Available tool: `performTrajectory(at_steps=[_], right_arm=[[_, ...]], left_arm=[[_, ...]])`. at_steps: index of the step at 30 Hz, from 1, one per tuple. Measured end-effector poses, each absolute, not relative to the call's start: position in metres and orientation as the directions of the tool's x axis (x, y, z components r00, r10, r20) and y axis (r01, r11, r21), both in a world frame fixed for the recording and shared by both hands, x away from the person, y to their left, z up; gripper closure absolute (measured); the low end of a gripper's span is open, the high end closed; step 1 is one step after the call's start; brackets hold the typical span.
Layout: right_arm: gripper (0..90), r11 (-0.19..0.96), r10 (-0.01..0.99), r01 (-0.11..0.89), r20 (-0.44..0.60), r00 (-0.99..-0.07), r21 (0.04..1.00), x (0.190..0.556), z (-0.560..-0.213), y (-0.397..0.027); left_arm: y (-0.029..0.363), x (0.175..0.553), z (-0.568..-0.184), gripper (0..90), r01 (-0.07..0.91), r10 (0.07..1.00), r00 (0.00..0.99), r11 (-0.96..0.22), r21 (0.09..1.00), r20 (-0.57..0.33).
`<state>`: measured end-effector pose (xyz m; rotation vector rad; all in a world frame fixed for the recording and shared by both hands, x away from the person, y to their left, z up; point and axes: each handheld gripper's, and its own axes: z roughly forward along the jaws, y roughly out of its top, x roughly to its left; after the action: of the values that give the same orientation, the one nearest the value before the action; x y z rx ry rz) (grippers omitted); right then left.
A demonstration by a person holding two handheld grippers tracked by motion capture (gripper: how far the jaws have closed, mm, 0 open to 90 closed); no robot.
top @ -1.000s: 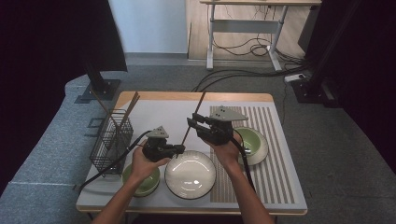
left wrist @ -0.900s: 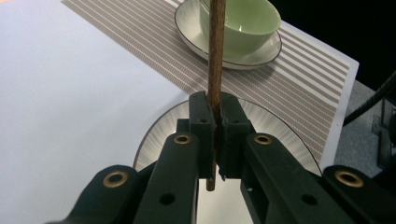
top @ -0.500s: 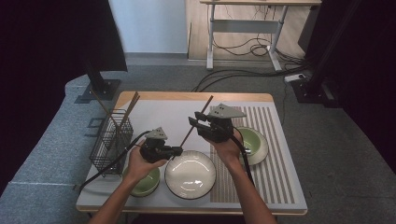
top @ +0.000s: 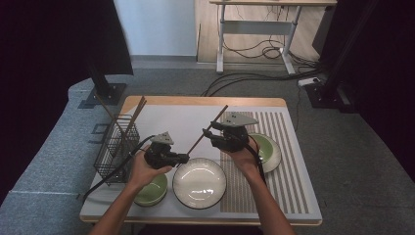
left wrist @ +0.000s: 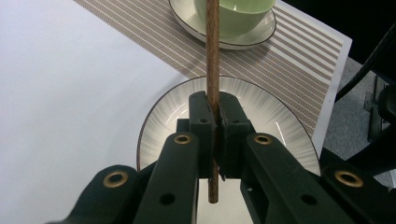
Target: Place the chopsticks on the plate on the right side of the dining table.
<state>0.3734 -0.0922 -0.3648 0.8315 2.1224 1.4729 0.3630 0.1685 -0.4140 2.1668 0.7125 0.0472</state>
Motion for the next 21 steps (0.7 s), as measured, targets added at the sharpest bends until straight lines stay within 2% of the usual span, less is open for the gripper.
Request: performTrajectory(at_steps=[12,21], right_arm=[[57.5,0.233,0.686,0.221,0.001,-0.728,0.947,0.3742,-0.3666,-0.0918],[57.4,0.256,0.685,0.230,-0.008,-0.729,0.939,0.3767,-0.3698,-0.0906]], left_arm=[[0.1659,0.3638,-0.4174,86.3,0.478,0.491,0.845,-0.520,0.707,-0.210],[0.1661,0.3617,-0.4180,86.3,0.457,0.471,0.860,-0.538,0.708,-0.197]])
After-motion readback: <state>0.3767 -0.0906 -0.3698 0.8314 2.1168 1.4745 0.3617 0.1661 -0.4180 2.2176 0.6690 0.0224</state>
